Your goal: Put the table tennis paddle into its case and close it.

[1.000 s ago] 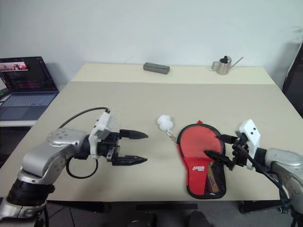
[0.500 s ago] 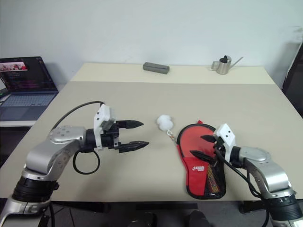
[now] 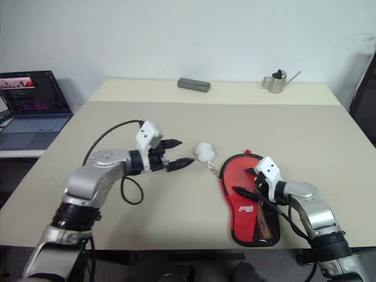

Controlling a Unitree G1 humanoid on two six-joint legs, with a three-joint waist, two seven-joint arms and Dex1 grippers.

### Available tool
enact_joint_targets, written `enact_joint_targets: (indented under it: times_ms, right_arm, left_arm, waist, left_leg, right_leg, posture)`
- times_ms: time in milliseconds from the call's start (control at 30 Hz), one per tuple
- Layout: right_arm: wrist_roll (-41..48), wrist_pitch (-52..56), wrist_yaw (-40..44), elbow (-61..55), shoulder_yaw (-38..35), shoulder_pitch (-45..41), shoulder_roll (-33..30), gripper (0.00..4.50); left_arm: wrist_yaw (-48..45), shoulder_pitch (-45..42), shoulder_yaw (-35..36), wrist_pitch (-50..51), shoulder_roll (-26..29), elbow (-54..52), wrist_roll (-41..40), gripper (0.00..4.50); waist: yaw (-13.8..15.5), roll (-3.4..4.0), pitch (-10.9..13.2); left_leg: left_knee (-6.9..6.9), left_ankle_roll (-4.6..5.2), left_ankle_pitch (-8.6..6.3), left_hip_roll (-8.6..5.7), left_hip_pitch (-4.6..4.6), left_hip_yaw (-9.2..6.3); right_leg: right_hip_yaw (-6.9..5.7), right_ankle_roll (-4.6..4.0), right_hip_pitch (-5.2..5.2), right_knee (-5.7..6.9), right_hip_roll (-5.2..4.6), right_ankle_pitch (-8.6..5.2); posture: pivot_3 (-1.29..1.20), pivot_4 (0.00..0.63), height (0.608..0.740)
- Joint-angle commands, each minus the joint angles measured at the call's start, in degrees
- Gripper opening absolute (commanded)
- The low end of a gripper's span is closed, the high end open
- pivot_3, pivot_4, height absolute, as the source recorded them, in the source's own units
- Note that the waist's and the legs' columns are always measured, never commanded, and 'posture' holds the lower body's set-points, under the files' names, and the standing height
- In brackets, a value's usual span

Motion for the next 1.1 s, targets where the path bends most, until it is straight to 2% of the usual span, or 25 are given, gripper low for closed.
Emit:
enact_joint_targets:
  times_ms: [33,333,533,667,867,967,1100]
  right_arm:
    - [-0.76,0.75,-0.41,1.64,0.54,0.00,0.95,4.48]
    - [-0.69,2.03,-1.51,0.83,0.75,0.27,2.86,4.48]
    - [-0.60,2.87,-2.19,-0.42,1.01,1.19,3.60,4.48]
    - [-0.69,3.16,-2.71,-0.71,1.02,1.30,3.91,4.48]
    - [-0.98,3.22,-4.29,-0.89,0.55,1.17,4.53,4.48]
    - [-1.11,3.81,-5.03,-1.17,0.50,1.21,4.64,4.50]
    - [-1.06,4.48,-5.92,-1.79,0.17,1.22,4.61,4.50]
  left_arm:
    - [1.15,-4.29,-1.31,-2.63,-2.86,6.72,3.03,4.50]
    - [2.96,-14.75,-1.94,-11.81,-12.31,31.67,9.24,4.50]
    - [5.01,-20.58,-1.56,-19.30,-15.54,47.11,13.00,4.50]
    - [5.10,-22.02,-1.59,-21.80,-16.92,53.14,14.90,4.50]
    - [3.72,-21.58,-0.94,-22.75,-18.67,56.19,16.07,4.50]
    - [3.10,-20.67,-0.90,-22.94,-19.33,55.99,16.52,3.91]
    - [1.41,-19.18,-0.80,-22.70,-19.05,53.86,16.64,2.52]
  waist:
    - [-0.07,0.00,0.00]
    - [-0.80,-0.04,-0.03]
    - [-1.24,-0.06,-0.04]
    - [-1.26,-0.08,-0.05]
    - [-1.26,-0.10,-0.12]
    - [-1.23,-0.11,-0.17]
    - [-1.22,-0.11,-0.22]
  left_leg:
    - [0.00,0.00,0.00,0.00,0.00,-0.01]
    - [0.02,-0.01,0.00,-0.02,-0.01,-0.01]
    - [0.03,0.00,0.00,-0.04,-0.02,-0.02]
    - [0.04,0.00,0.00,-0.05,-0.02,-0.02]
    - [0.06,0.00,0.00,-0.05,0.02,-0.03]
    - [0.11,0.00,0.00,-0.06,0.02,-0.04]
    - [0.15,0.01,0.00,-0.07,0.02,-0.06]
  right_leg:
    - [0.00,0.00,0.00,0.00,0.00,0.00]
    - [0.00,0.03,0.00,0.02,0.00,0.03]
    - [-0.01,0.06,-0.01,0.02,0.00,0.05]
    - [-0.01,0.07,-0.01,0.02,0.00,0.06]
    - [-0.01,0.09,0.01,0.10,0.00,0.07]
    - [-0.02,0.11,0.04,0.10,0.00,0.08]
    - [-0.02,0.13,0.06,0.10,0.00,0.09]
  posture:
    - [0.00,0.150,0.740]
    - [0.00,0.150,0.740]
    - [0.00,0.150,0.740]
    - [0.00,0.150,0.740]
    - [0.00,0.150,0.740]
    - [0.00,0.150,0.740]
    - [0.00,0.150,0.740]
